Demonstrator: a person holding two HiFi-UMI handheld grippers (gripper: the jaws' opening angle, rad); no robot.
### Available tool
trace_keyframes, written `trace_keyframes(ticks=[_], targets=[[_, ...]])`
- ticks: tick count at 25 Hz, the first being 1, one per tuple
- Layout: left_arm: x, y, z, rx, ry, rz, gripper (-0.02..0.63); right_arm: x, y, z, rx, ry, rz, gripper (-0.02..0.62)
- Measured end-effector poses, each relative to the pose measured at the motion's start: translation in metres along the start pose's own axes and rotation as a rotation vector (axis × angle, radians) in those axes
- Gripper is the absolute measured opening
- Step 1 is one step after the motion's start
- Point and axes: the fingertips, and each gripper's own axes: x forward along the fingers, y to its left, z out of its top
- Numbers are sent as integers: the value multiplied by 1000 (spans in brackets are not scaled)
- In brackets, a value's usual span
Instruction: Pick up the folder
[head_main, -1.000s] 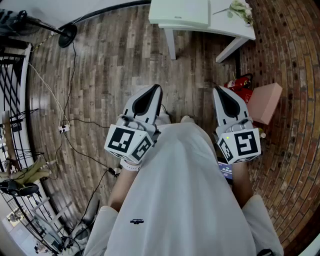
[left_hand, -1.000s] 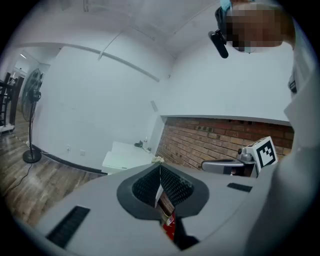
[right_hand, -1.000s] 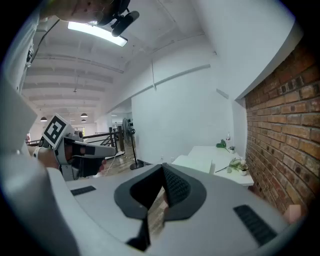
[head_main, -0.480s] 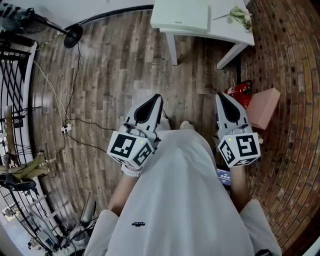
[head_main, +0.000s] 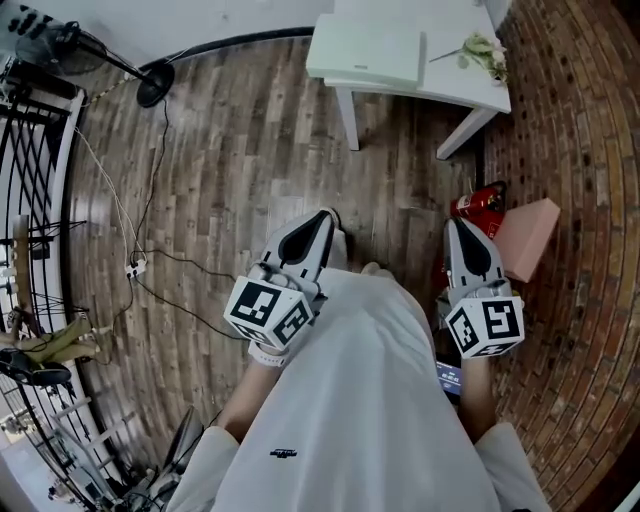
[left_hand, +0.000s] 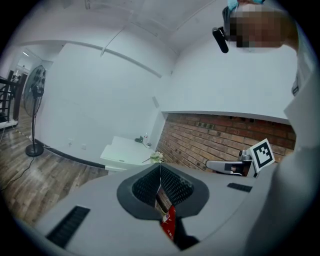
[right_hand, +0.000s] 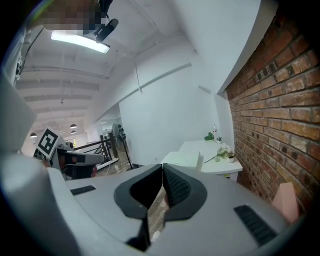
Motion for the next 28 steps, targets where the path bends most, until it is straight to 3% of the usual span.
trace_keyframes(ticks=[9,15,21,28], targets=[[89,57,34,-5,7,-82,21,81,-30,27,3,8,-62,6],[159,116,85,21,28,-146,20,165,-46,72,26,-27,-126,6],[208,175,131,35,44,-201,20,239,-50,106,47,-46,-179,6],[247,219,149,7,76,-259,21,290,-57,126,75,-41,-237,6]])
